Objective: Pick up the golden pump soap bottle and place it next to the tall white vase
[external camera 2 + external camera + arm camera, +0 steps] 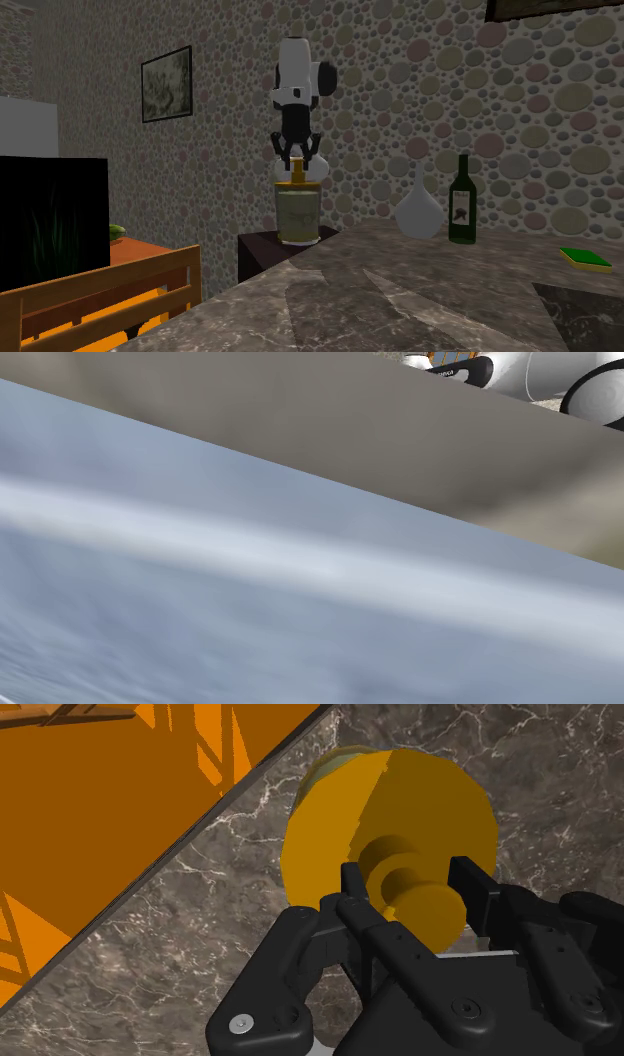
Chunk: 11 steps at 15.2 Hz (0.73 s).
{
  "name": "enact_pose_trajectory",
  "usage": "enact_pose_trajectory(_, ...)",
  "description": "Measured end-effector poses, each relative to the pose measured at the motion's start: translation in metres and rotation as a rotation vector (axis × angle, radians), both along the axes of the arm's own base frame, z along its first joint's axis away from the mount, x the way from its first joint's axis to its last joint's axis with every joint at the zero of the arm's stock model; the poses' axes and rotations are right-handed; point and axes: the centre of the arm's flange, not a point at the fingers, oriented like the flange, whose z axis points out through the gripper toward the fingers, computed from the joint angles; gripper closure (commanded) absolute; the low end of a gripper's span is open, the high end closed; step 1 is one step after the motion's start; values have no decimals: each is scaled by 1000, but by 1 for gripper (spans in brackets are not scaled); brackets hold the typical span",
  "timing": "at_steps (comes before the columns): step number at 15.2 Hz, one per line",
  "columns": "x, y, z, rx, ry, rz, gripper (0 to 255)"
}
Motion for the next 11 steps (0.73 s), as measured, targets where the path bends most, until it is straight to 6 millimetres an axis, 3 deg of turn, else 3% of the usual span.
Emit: enact_pose_trajectory(11,0,-1,58,0,0,0,255)
